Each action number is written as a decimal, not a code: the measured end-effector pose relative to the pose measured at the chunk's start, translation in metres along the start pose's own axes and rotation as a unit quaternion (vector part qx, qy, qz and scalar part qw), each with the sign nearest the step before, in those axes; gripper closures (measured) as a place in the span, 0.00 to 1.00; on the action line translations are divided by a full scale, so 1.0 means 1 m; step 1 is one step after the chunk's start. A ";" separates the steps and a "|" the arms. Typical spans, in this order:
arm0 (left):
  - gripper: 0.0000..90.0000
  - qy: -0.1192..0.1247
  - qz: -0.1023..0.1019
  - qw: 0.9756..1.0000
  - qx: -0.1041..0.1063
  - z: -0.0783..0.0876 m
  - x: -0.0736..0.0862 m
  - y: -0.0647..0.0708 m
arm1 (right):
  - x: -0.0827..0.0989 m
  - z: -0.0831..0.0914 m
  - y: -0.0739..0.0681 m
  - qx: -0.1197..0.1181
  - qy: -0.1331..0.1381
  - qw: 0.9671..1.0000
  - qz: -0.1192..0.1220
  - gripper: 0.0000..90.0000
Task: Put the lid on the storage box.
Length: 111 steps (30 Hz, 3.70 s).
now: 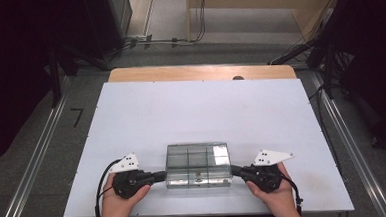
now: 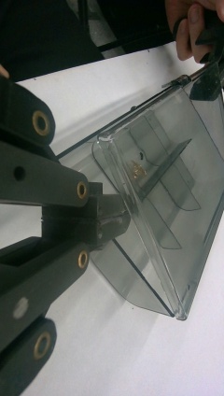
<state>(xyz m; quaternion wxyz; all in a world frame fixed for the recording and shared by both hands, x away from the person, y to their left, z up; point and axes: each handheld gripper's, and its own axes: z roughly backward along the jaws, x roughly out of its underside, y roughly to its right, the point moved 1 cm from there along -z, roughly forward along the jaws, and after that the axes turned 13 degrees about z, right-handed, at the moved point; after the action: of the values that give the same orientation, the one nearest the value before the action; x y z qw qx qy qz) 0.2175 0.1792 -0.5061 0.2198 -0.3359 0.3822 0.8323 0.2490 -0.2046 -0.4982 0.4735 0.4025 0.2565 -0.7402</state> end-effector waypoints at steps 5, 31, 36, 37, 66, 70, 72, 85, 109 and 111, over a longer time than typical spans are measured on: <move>1.00 -0.005 -0.002 1.000 -0.003 -0.001 0.000 -0.001 | 0.001 0.001 0.001 0.000 -0.001 1.000 -0.001 0.97; 1.00 -0.015 0.003 1.000 -0.013 0.000 0.002 -0.007 | 0.006 0.001 0.008 0.011 -0.009 1.000 -0.007 0.97; 1.00 -0.001 0.006 1.000 -0.012 0.006 0.002 -0.009 | 0.006 0.004 0.010 0.015 -0.002 1.000 -0.010 0.97; 1.00 0.002 0.005 1.000 -0.010 0.007 0.002 -0.009 | 0.006 0.005 0.010 0.016 0.000 1.000 -0.010 0.96; 0.40 0.095 -0.011 0.995 -0.024 0.025 -0.001 -0.009 | 0.008 0.029 0.029 0.039 0.043 0.998 -0.015 0.35; 0.34 0.106 -0.005 0.994 -0.028 0.029 -0.001 -0.012 | 0.010 0.032 0.033 0.040 0.047 0.998 -0.016 0.28; 0.31 0.111 -0.003 0.993 -0.030 0.031 -0.001 -0.014 | 0.011 0.033 0.034 0.039 0.050 0.998 -0.016 0.25; 0.08 0.140 0.004 0.990 -0.010 0.047 0.001 -0.025 | 0.021 0.047 0.048 0.044 0.069 0.996 -0.018 0.16; 0.01 0.148 -0.003 0.989 -0.029 0.059 0.009 -0.043 | 0.050 0.075 0.078 0.081 0.081 0.993 -0.039 0.10; 0.01 0.146 -0.003 0.989 -0.030 0.059 0.010 -0.045 | 0.052 0.077 0.080 0.083 0.080 0.993 -0.041 0.10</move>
<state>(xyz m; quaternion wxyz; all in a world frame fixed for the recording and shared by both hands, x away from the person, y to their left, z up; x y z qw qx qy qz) 0.2158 0.2538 -0.5065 0.1534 -0.4616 0.3843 0.7847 0.2828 -0.3227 -0.5000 0.3860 0.4875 0.2477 -0.7430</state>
